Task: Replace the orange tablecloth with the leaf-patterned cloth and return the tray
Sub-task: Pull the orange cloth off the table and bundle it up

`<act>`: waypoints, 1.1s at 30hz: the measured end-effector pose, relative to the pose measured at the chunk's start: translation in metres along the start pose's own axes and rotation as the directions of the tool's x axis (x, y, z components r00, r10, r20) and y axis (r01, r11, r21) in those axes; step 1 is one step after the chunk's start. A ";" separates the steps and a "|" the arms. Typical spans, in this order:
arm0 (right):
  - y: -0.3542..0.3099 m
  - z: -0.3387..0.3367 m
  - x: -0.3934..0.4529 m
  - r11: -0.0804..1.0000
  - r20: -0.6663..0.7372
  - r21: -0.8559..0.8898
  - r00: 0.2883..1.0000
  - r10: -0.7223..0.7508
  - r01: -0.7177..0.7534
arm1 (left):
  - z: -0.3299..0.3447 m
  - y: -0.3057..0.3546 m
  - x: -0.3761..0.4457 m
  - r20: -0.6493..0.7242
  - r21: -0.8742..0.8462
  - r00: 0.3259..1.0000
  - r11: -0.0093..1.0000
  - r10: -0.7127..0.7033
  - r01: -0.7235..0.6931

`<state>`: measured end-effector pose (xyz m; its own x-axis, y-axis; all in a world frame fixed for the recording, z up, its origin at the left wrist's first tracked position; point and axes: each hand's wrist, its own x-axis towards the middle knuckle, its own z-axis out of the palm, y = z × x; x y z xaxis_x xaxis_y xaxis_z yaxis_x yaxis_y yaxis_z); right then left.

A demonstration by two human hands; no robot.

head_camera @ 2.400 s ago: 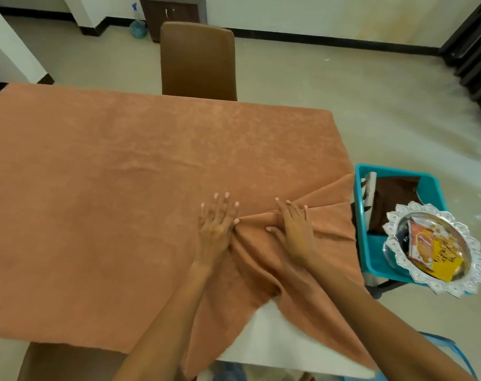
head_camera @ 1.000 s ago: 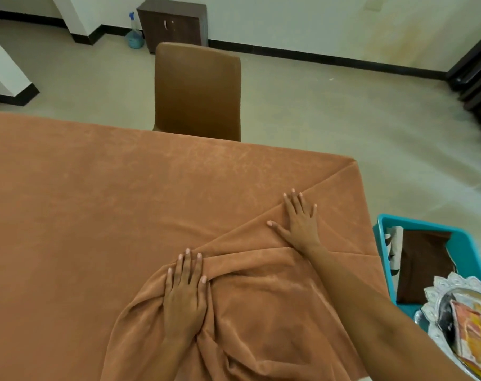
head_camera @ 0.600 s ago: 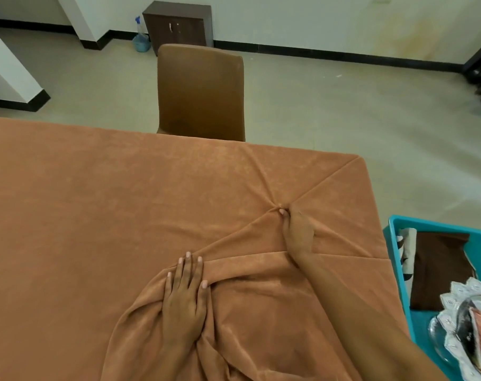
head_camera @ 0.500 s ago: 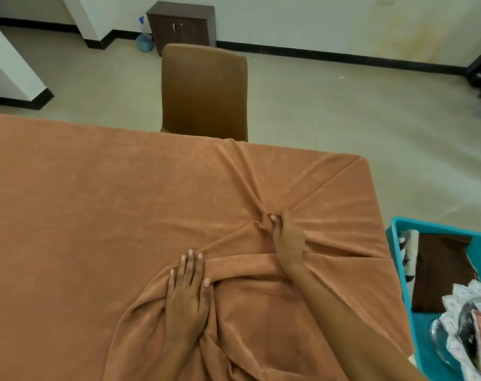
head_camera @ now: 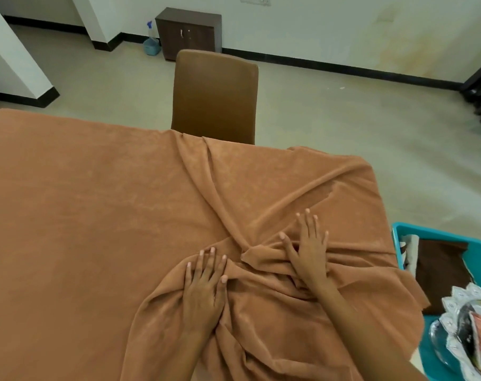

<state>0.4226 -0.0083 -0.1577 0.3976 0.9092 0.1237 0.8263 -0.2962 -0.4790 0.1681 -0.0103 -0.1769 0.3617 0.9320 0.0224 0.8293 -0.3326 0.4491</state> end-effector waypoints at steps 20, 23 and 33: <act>-0.145 -0.016 -0.087 0.796 0.307 0.602 0.905 -0.294 0.055 | 0.026 -0.008 0.000 -0.102 -0.359 0.965 0.914 -0.241 0.190; -0.132 0.016 -0.119 0.852 0.322 0.524 0.930 -0.174 -0.022 | -0.002 0.000 -0.002 -0.147 -0.213 0.989 0.975 0.025 -0.056; -0.028 -0.026 -0.101 0.981 0.082 -0.140 0.989 -0.122 0.133 | -0.006 0.005 0.000 -0.077 0.010 0.987 0.990 0.141 -0.141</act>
<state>0.3692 -0.0995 -0.1341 0.2598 0.9595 0.1094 0.9194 -0.2111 -0.3318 0.1701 -0.0114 -0.1695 0.4411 0.8841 0.1540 0.7743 -0.4617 0.4329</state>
